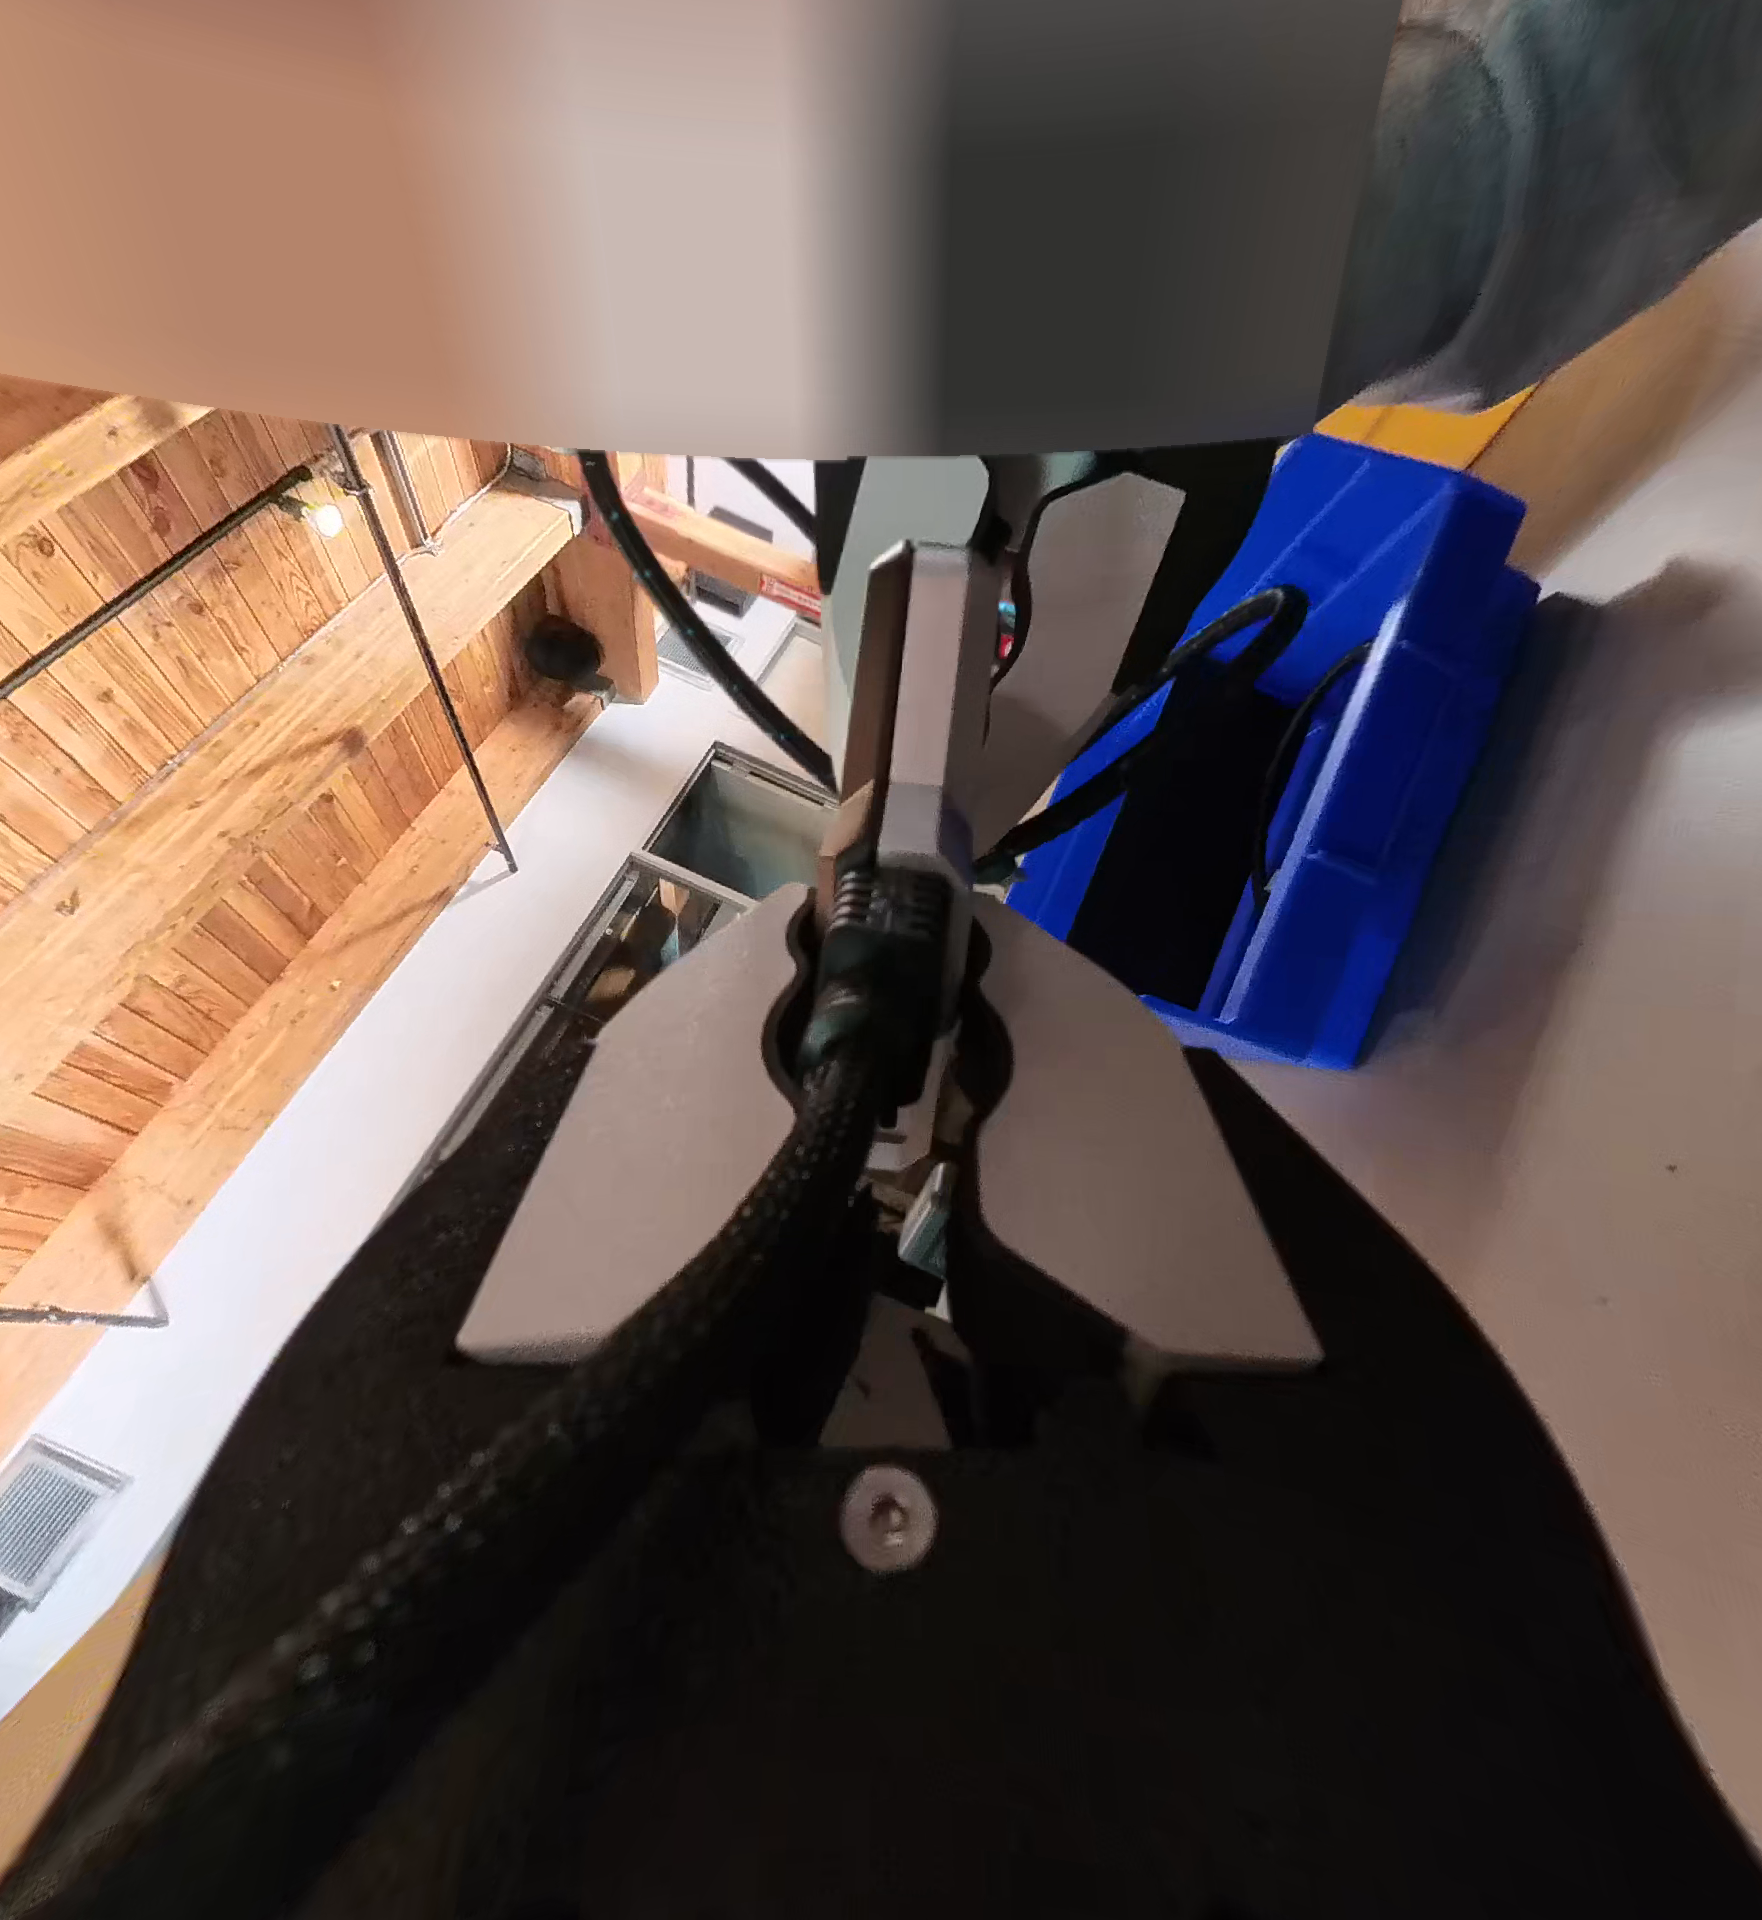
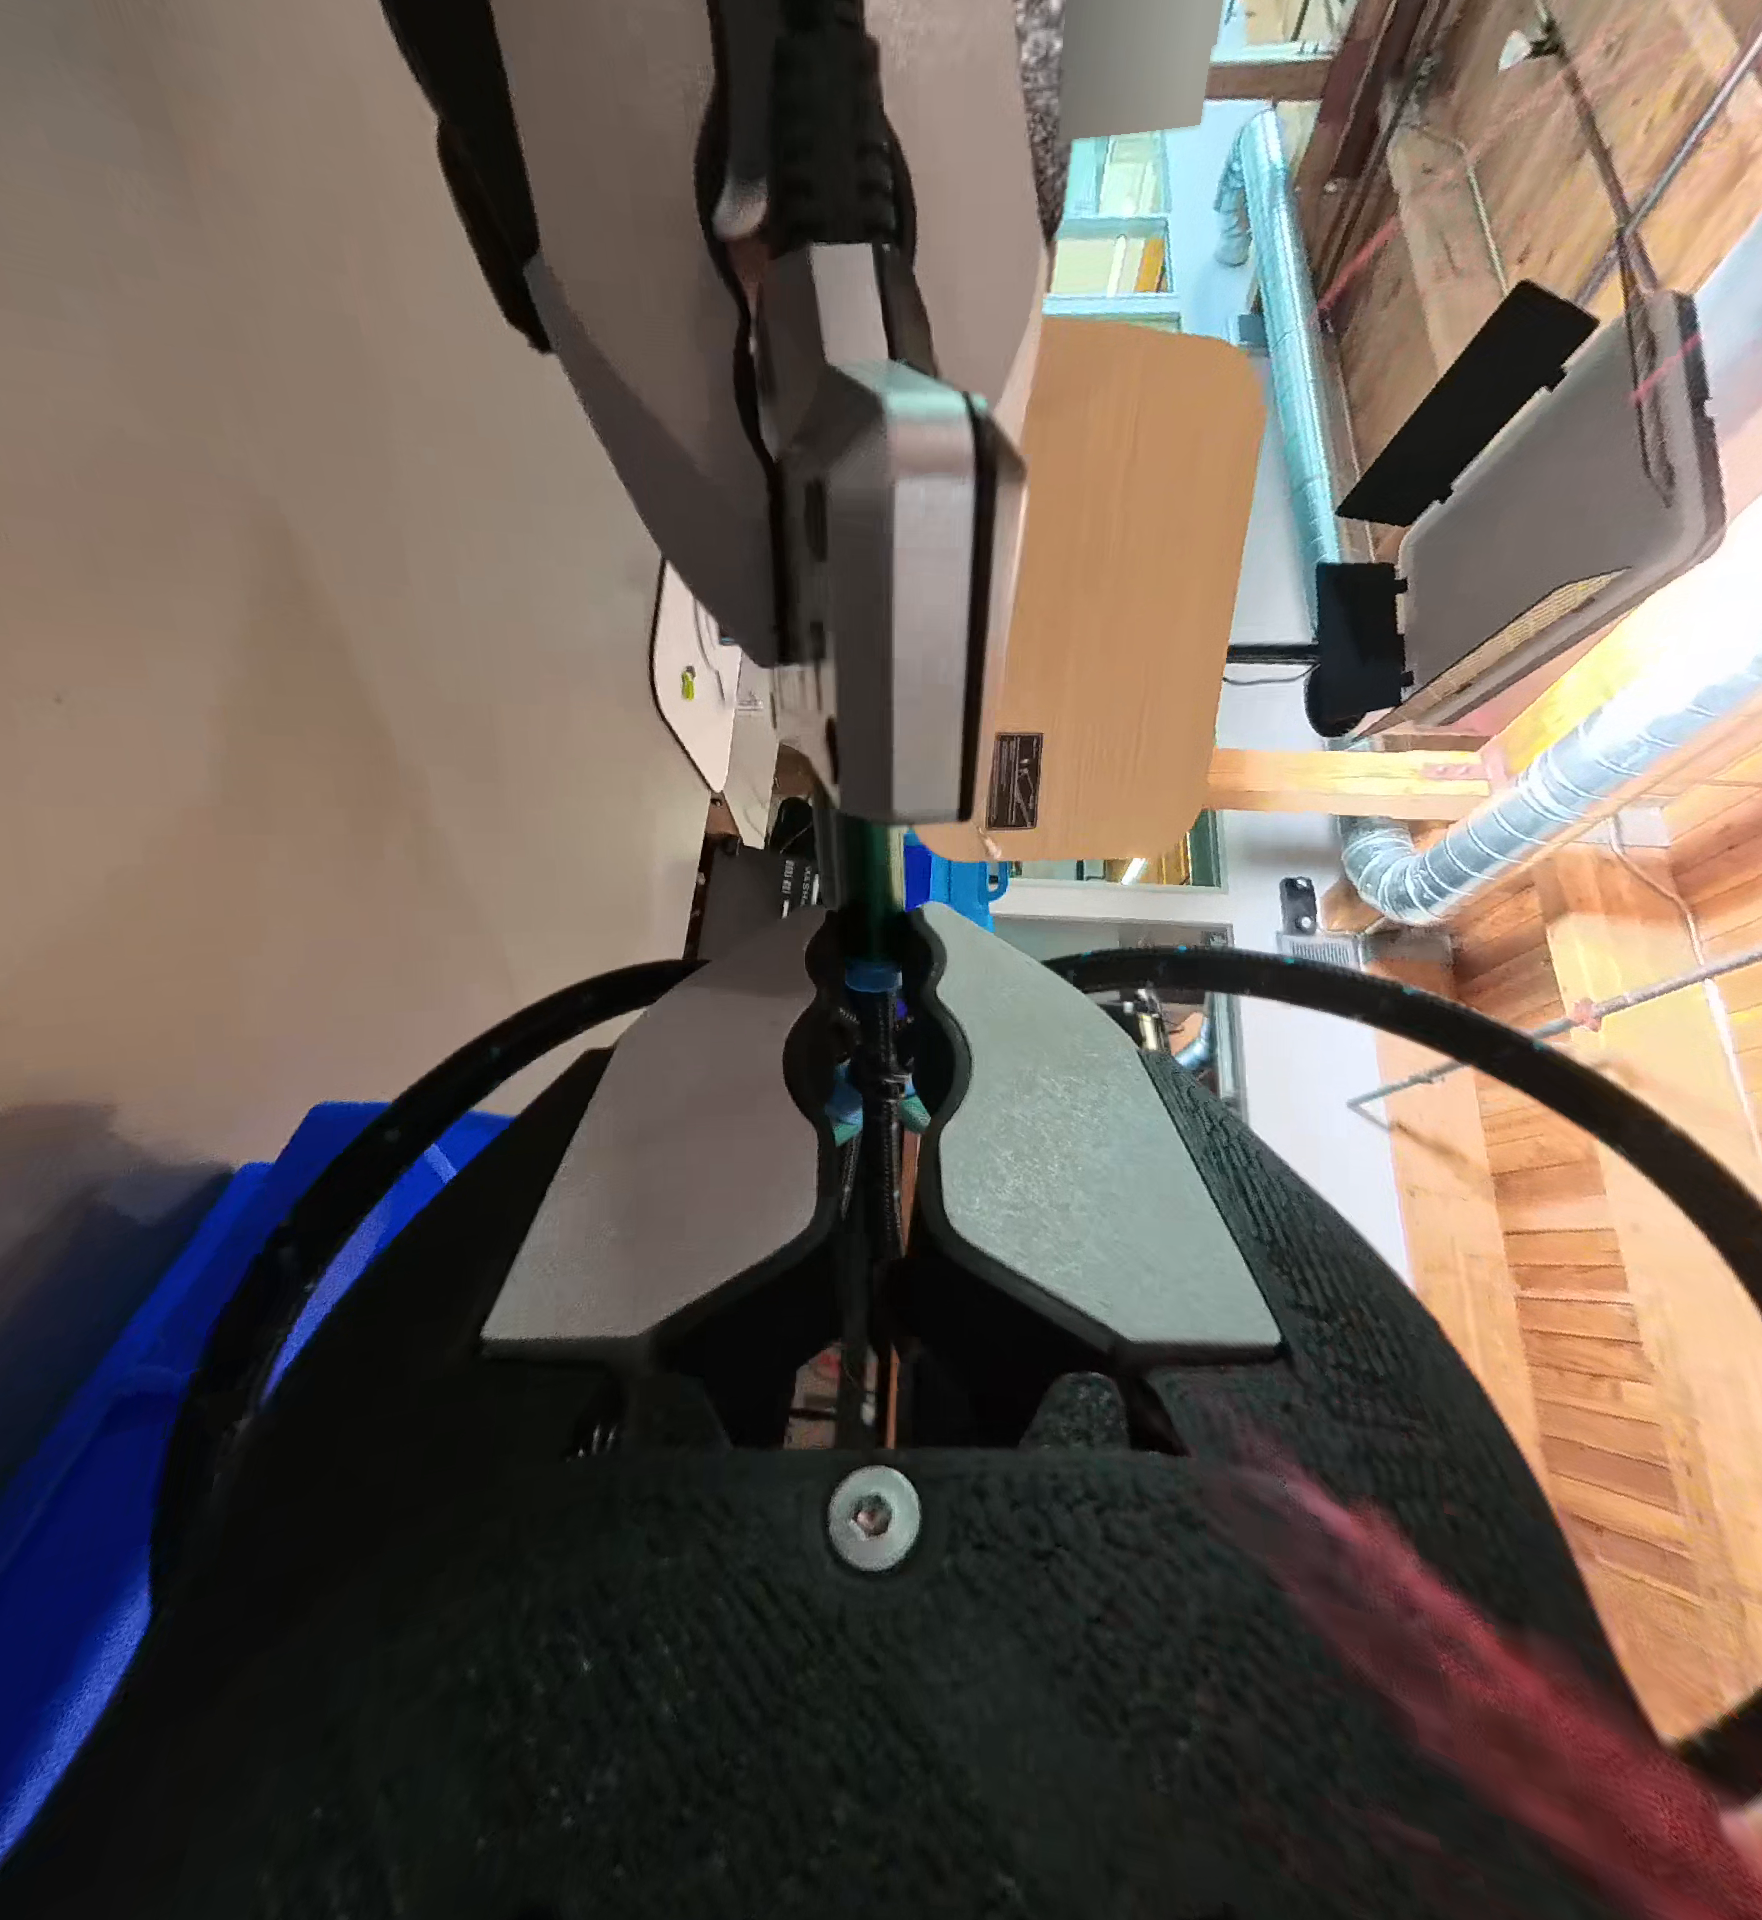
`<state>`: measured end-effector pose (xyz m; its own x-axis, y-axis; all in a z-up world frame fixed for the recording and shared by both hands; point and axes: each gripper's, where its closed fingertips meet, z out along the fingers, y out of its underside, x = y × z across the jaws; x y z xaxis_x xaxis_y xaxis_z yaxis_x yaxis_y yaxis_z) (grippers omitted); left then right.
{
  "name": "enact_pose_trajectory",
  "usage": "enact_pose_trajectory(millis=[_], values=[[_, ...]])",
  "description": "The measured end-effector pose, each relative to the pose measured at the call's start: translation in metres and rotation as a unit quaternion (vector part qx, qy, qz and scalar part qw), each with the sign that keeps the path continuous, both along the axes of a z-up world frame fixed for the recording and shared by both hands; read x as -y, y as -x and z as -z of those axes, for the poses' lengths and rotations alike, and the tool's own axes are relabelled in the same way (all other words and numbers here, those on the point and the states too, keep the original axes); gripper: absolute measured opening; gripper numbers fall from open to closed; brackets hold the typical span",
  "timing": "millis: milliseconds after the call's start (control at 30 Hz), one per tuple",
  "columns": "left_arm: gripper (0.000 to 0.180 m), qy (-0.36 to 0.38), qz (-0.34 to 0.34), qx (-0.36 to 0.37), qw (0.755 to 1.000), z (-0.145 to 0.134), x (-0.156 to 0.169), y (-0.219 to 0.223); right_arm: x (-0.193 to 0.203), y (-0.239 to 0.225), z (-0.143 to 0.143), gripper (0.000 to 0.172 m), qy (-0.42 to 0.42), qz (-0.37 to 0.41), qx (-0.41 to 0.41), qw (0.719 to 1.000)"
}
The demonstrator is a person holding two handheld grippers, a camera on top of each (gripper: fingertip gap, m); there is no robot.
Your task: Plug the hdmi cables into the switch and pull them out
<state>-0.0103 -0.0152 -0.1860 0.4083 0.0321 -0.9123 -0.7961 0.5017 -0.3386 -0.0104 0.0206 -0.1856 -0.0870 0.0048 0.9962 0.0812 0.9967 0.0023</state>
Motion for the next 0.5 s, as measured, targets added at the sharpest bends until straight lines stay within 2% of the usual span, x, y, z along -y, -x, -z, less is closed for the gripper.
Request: enact_pose_trajectory(millis=[200, 333, 400, 500], values=[[0.022, 0.011, -0.028, -0.008, 1.000, 0.011, -0.008, 0.001, -0.010, 0.007, 0.013, 0.008, -0.007, 0.036, 0.017, 0.999], [0.023, 0.024, -0.032, 0.008, 0.999, 0.013, -0.015, 0.008, -0.017, 0.010, 0.017, 0.010, 0.037, 0.025, 0.023, 0.999], [0.022, 0.015, -0.046, 0.026, 0.998, 0.011, -0.017, 0.018, -0.014, 0.003, 0.011, 0.012, 0.047, 0.003, 0.031, 0.998], [0.023, 0.015, -0.068, 0.079, 0.994, 0.005, -0.018, 0.044, -0.012, -0.023, -0.010, 0.028, 0.074, -0.040, 0.039, 0.996]])
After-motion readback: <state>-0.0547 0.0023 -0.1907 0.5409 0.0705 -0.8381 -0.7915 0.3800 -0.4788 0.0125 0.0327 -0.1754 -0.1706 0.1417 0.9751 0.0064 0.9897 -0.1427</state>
